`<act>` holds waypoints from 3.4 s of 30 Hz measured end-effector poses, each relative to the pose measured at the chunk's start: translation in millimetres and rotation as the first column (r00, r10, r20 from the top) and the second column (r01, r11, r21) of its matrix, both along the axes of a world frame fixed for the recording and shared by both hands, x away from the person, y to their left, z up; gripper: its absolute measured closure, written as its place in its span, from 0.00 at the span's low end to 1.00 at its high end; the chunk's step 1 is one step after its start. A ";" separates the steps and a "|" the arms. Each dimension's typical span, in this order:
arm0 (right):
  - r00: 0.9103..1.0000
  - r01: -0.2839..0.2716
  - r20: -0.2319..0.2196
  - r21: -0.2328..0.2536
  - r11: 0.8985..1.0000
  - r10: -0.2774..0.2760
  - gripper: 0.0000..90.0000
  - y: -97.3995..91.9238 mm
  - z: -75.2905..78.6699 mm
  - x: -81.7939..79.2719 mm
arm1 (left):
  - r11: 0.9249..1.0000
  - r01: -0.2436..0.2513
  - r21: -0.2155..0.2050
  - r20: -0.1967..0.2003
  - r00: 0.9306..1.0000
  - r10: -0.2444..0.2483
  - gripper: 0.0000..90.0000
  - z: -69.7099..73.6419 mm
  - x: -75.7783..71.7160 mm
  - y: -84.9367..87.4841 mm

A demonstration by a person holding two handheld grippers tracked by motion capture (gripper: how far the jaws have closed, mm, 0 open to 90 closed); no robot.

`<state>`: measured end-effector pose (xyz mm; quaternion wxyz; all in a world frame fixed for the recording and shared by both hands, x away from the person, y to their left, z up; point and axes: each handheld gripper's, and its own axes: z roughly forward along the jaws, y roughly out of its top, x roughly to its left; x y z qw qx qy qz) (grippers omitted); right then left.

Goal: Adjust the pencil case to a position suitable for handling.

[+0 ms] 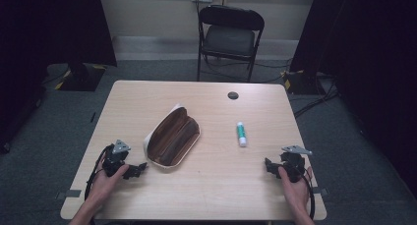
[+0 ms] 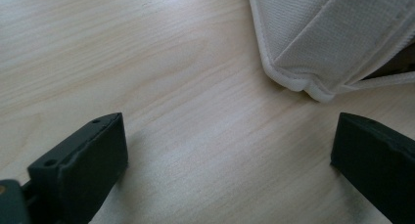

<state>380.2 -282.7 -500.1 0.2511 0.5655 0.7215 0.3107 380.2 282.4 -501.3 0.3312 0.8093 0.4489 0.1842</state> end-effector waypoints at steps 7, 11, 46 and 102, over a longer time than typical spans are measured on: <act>1.000 0.005 -0.001 0.000 1.000 -0.005 0.11 -0.1 -0.1 0.1 | 1.000 -0.009 0.002 0.000 1.000 0.009 0.10 3.3 -1.7 2.6; 1.000 -0.004 -0.002 -0.002 1.000 0.004 0.11 -1.2 -0.2 -0.1 | 1.000 -0.014 0.010 -0.029 0.999 0.014 0.18 7.4 -5.2 4.3; 1.000 -0.015 -0.002 -0.002 1.000 0.015 0.11 -2.3 -0.1 -3.5 | 0.990 0.103 -0.095 0.202 0.976 -0.082 0.35 75.9 8.9 -46.5; 1.000 -0.031 -0.001 -0.003 1.000 0.031 0.11 -1.6 -0.2 -3.5 | 0.964 0.113 -0.241 0.227 0.972 -0.057 0.88 65.5 10.7 -23.7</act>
